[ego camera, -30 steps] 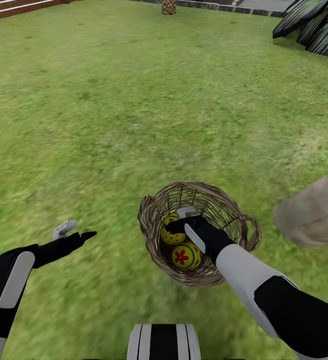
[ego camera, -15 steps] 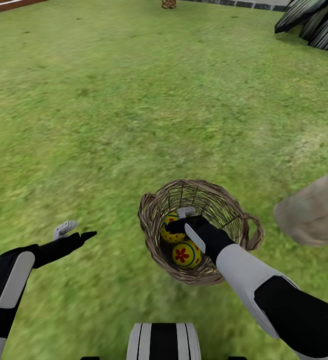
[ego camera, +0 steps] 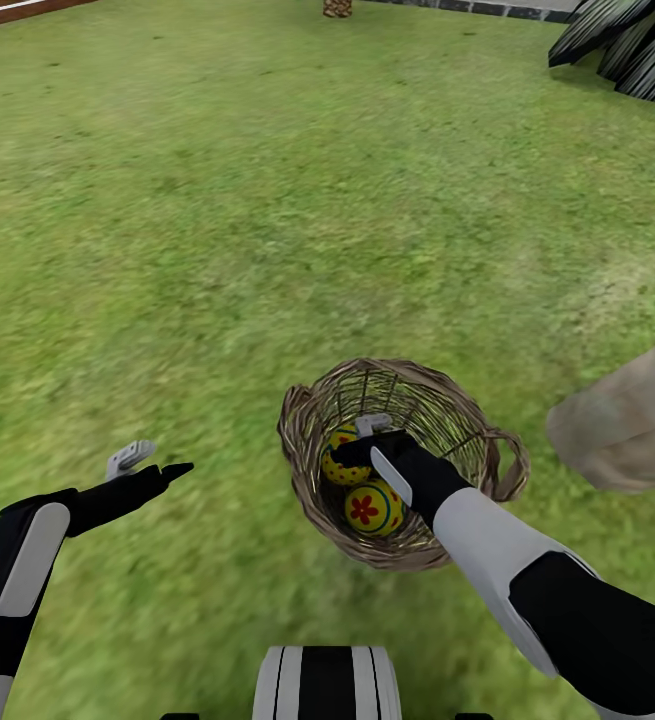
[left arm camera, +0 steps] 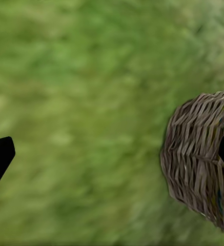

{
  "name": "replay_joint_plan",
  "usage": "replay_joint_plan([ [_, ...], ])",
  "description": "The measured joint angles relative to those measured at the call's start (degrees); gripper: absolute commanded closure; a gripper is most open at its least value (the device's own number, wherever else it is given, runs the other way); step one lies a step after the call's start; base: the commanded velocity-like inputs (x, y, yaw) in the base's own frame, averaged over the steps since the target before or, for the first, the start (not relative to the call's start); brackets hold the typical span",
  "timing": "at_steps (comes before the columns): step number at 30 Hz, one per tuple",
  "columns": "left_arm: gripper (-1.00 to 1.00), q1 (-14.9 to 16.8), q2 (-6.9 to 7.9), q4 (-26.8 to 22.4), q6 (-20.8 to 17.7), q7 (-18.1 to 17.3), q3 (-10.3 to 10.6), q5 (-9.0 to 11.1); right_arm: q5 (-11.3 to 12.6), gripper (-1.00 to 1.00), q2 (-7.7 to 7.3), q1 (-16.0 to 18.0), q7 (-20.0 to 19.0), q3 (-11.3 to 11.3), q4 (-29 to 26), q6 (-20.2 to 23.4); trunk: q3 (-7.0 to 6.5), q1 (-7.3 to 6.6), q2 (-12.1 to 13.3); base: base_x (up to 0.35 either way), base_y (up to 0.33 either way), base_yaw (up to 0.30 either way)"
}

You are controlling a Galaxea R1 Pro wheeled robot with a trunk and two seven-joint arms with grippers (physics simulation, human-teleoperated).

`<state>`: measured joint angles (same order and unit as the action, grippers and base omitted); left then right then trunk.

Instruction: Take the three Easter eggs out of the wicker basket on the lawn in the garden, then place them on the lawn next to a single tree (choose any tree) so that all three eggs are next to the same tree and none are left in the basket.

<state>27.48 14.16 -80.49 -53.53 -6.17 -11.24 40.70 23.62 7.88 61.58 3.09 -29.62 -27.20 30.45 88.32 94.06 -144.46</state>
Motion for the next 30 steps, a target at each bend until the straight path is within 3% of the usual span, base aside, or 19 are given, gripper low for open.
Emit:
replay_joint_plan([
  [30, -1.0, 0.0, 0.0, -0.1, -0.1, 0.0, 0.1, 0.0, -0.7, 1.0, 0.06, 0.0, 0.1, 0.0, 0.0, 0.0, -1.99, -0.23, 0.1, 0.0, 0.0, 0.0],
])
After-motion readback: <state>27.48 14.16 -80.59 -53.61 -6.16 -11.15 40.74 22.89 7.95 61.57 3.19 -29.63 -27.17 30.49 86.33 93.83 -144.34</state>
